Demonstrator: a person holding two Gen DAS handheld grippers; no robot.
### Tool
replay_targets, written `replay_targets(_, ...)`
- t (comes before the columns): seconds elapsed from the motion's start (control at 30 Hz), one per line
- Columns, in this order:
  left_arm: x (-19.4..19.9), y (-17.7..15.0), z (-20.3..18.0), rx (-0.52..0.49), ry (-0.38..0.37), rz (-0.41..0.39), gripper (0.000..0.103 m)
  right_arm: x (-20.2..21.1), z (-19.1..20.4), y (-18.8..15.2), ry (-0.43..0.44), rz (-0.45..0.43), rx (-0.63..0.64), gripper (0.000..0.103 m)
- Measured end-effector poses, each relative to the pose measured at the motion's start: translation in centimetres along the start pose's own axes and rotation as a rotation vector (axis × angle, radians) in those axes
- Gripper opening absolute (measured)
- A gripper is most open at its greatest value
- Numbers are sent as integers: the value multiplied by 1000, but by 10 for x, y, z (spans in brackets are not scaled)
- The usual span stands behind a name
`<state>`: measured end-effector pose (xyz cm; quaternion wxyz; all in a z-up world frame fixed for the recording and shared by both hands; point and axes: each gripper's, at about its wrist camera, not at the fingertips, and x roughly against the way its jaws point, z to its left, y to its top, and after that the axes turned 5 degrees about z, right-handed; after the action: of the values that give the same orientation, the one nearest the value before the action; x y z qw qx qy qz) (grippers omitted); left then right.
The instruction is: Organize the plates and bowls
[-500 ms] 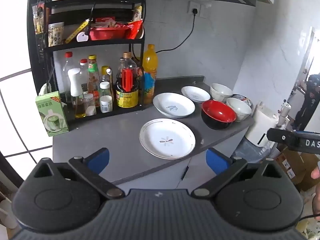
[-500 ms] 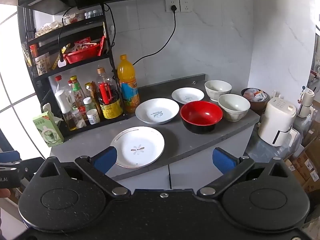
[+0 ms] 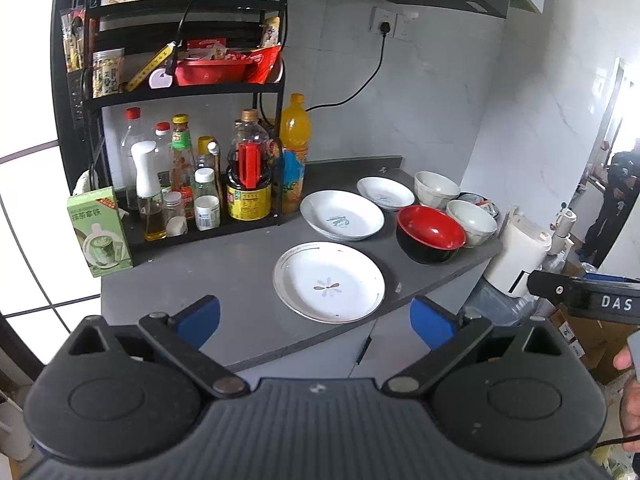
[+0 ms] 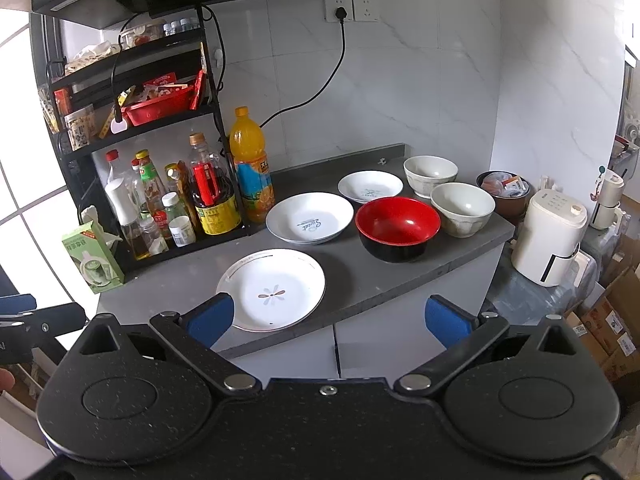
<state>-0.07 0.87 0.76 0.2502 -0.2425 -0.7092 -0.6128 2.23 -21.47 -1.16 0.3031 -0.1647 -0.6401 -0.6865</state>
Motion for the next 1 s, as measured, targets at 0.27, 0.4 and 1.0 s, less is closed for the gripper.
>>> replay_targets(0.27, -1, 0, -1, 16, -4, -9, 101, -1, -2, -1, -5, -1, -13, 103)
replay_targets(0.4, -3, 1, -2, 14, -5, -10, 101, -3, -6, 2, -6, 1, -16, 103)
replay_targets(1.0, -12, 9, -10, 29, -7, -5, 101, -13, -16, 11, -2, -1, -8, 103)
